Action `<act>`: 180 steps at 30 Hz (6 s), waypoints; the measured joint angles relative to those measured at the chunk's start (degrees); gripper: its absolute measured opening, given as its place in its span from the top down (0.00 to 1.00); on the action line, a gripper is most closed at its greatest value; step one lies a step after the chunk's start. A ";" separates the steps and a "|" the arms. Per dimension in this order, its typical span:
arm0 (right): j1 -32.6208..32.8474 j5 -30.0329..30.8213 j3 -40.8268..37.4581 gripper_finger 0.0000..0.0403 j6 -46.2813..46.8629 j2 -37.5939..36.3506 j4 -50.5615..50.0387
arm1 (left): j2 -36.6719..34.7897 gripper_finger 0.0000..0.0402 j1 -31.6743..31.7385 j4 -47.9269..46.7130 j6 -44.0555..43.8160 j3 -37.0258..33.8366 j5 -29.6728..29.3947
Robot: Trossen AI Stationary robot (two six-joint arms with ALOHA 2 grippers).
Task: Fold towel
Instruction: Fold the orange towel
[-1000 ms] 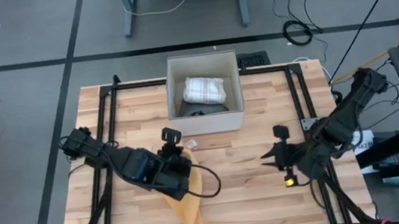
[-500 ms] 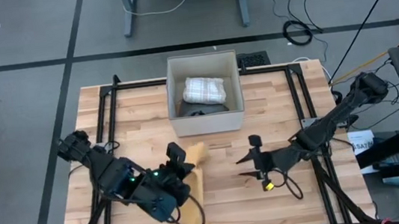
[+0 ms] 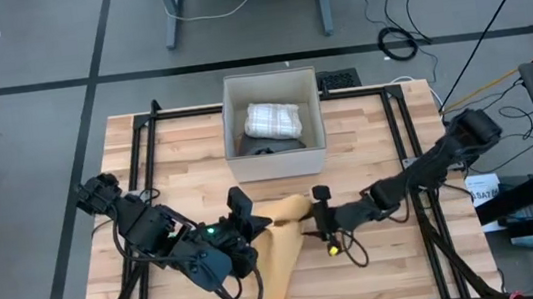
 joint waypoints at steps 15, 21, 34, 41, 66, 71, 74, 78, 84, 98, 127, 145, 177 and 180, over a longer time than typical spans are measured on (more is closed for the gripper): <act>-1.69 -6.66 0.07 0.60 0.34 1.95 5.64 | 0.00 1.00 0.04 -0.02 0.45 0.00 -0.29; -1.45 -8.15 0.07 0.60 7.68 6.33 5.92 | 0.00 1.00 0.04 -0.04 0.38 0.00 -1.81; 0.30 -11.12 0.04 0.60 9.37 15.73 22.77 | 0.00 1.00 0.04 -0.04 0.34 0.00 -1.96; 0.19 -10.20 0.04 0.61 8.24 16.26 24.45 | 0.00 1.00 -0.35 -0.71 -0.66 0.00 -2.03; -0.77 -3.13 0.04 0.86 13.57 16.24 23.79 | 0.00 1.00 -1.55 -0.50 -1.22 0.00 -2.05; -0.86 -3.51 0.02 0.86 15.93 16.22 24.04 | 0.00 1.00 -1.53 -0.48 -1.33 0.00 -2.05; -1.03 -5.62 0.02 0.86 16.93 16.28 24.96 | 0.00 1.00 -1.53 -0.49 -1.31 0.00 -2.05; -1.78 -8.21 0.05 0.86 19.52 18.23 24.09 | 0.00 1.00 -1.53 -0.48 -1.33 0.00 -2.05; -2.56 -9.89 0.02 0.86 20.75 23.90 28.65 | 0.00 1.00 -1.53 -0.48 -1.65 0.00 -2.04; -3.83 -26.95 0.02 0.72 18.08 29.86 45.20 | 0.00 1.00 -1.53 -0.50 -2.51 0.00 -2.03; -6.08 -38.02 0.00 0.70 14.77 29.64 50.57 | -0.02 1.00 -1.46 -0.55 -3.96 0.00 -2.00; -6.97 -35.12 0.02 0.70 15.52 29.59 52.97 | -0.04 1.00 -1.88 -1.91 -5.53 0.00 -1.94; 6.54 -29.27 0.02 1.00 -6.90 11.23 49.33 | -0.04 1.00 -3.78 -24.13 -20.81 0.00 -1.94; 9.02 -23.24 0.07 1.00 -6.70 5.14 35.84 | -0.04 1.00 -3.81 -24.49 -22.01 0.00 -1.94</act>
